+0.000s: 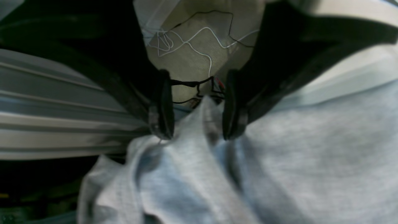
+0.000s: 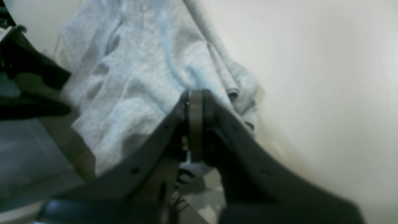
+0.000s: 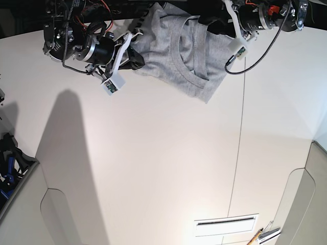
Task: Fold the T-shirt properly
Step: 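Grasp the folded shirt with both grippers and lift it slightly, then lower the shirt and release the left gripper, moving it away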
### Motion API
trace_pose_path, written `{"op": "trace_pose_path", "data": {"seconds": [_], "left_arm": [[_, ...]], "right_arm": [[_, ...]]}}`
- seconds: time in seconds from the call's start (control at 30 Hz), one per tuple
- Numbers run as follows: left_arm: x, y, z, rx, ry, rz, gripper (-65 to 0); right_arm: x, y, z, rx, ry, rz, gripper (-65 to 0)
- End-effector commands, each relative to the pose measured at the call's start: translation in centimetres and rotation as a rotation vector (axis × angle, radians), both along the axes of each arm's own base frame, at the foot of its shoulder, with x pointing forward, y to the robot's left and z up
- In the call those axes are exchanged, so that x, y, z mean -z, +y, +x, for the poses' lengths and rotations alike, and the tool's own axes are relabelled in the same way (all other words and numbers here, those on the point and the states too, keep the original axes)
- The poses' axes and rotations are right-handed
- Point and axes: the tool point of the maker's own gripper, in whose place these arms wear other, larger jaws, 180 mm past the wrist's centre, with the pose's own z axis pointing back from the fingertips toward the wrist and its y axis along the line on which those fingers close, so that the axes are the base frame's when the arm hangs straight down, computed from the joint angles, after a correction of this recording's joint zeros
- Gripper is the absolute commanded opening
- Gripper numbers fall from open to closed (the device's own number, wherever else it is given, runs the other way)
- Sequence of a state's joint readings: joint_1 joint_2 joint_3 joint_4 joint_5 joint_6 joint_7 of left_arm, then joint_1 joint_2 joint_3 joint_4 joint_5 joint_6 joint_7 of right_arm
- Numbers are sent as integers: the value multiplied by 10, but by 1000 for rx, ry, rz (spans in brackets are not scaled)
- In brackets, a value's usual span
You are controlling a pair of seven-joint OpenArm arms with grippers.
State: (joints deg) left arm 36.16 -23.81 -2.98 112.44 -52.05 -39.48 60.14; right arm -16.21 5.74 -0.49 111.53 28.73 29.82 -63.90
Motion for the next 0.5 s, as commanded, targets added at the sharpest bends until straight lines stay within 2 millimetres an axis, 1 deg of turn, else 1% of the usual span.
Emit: {"op": "trace_pose_path", "data": {"seconds": [0.0,0.03,0.07,0.1,0.17,0.2,0.27,0.33,0.4,0.47], "left_arm": [[-7,-4,4,11,-29,-21,-360],[-7,-6,4,12,-31,-28,-364],[-8,-8,5,9,-35,-36,-393],[-9,-7,5,7,-36,-38,-457],[-10,-4,9,2,-45,-30,-618],[-12,-2,11,3,-48,-25,-650],[-20,3,16,2,-63,-17,-650],[-34,11,26,-8,-111,4,-650],[-48,24,39,-34,-174,37,-650],[-57,41,51,-84,-226,67,-650]], "right_arm": [[-10,3,5,-2,-37,30,-650],[-10,3,5,-2,-37,31,-650],[-11,4,5,-2,-37,32,-650],[-11,4,5,-3,-37,37,-650],[-12,5,5,-3,-37,42,-650],[-12,5,5,-4,-36,44,-650],[-12,5,5,-4,-36,44,-650],[-12,5,5,-4,-36,44,-650],[-12,5,5,-4,-36,46,-650],[-12,6,5,-4,-36,48,-650]]}}
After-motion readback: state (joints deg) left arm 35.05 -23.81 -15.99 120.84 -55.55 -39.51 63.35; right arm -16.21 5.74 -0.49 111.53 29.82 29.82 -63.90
